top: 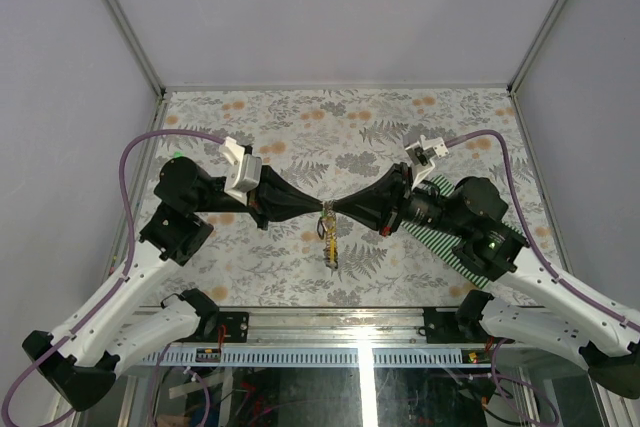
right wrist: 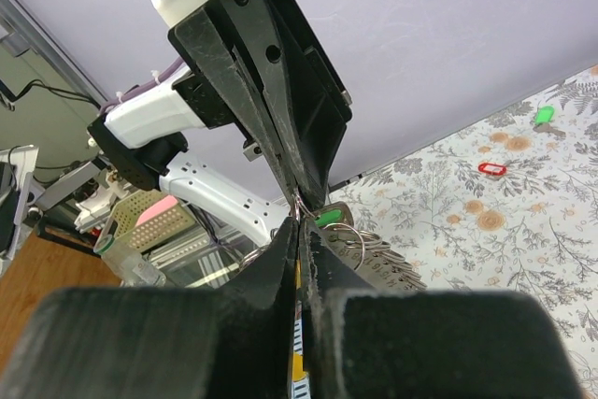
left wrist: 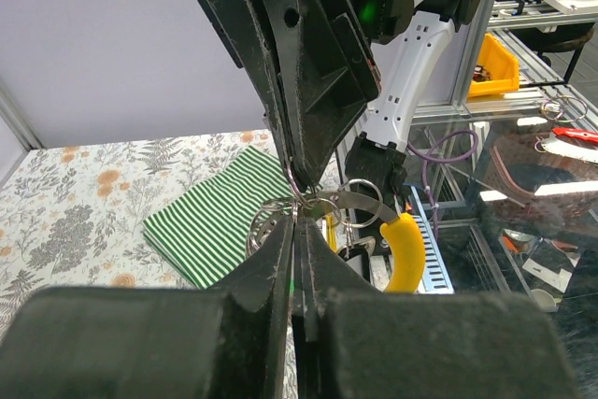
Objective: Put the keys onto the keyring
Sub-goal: Insert the key onto the keyring.
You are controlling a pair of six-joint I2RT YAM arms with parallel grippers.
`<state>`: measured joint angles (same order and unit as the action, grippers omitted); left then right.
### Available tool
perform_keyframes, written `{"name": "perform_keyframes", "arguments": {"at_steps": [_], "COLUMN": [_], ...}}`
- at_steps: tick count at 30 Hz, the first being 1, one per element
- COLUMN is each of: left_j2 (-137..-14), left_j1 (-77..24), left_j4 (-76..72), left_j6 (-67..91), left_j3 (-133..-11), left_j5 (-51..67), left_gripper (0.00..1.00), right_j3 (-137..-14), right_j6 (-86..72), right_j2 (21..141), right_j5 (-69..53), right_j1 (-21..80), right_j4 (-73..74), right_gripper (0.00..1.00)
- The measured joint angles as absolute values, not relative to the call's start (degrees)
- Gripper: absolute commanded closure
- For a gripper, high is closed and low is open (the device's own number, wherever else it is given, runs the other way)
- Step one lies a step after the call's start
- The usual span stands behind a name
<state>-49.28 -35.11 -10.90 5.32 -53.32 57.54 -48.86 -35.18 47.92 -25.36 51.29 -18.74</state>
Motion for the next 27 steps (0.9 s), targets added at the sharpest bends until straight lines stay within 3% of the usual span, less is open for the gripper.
{"name": "perform_keyframes", "arguments": {"at_steps": [27], "left_j2": [-48.75], "left_j1": [-35.33], "left_j4": [-10.94], "left_j6": [5.30], "left_j3": [-52.03], "left_j5": [53.80], "left_gripper": [1.00], "right_j3": [-45.63], "right_j6": [-35.59], "right_j2": [44.18], "right_j5": [-20.38], "right_j1": [51.29], "right_j4": [-19.66], "right_gripper": [1.00]}}
